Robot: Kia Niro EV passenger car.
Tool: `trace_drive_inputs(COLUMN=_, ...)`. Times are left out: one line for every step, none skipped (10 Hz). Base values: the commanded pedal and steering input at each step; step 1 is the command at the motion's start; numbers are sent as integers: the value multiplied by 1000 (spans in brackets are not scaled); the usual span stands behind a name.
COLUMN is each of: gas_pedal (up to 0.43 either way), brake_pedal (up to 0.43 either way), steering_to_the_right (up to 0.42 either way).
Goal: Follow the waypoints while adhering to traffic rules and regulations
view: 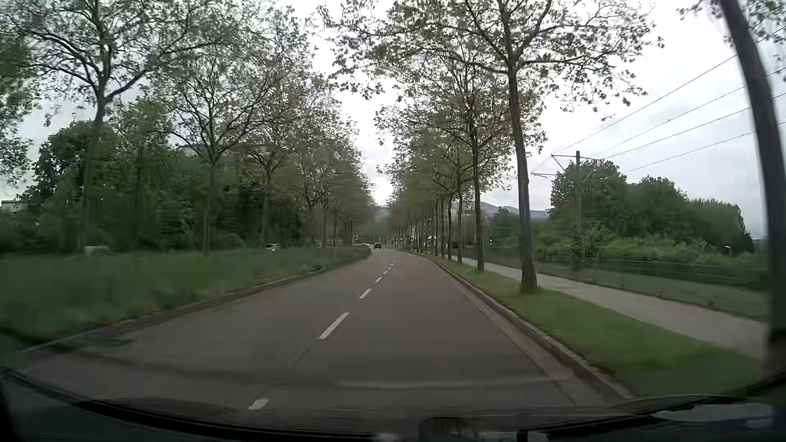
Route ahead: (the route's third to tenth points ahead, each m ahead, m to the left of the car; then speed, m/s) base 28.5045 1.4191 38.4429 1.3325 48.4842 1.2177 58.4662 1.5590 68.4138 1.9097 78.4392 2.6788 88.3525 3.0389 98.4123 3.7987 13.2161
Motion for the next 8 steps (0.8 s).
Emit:
trace_drive_inputs(gas_pedal=59, brake_pedal=0, steering_to_the_right=0)
trace_drive_inputs(gas_pedal=59, brake_pedal=0, steering_to_the_right=0)
trace_drive_inputs(gas_pedal=59, brake_pedal=0, steering_to_the_right=0)
trace_drive_inputs(gas_pedal=59, brake_pedal=0, steering_to_the_right=0)
trace_drive_inputs(gas_pedal=59, brake_pedal=0, steering_to_the_right=1)
trace_drive_inputs(gas_pedal=59, brake_pedal=0, steering_to_the_right=4)
trace_drive_inputs(gas_pedal=59, brake_pedal=0, steering_to_the_right=6)
trace_drive_inputs(gas_pedal=59, brake_pedal=0, steering_to_the_right=6)
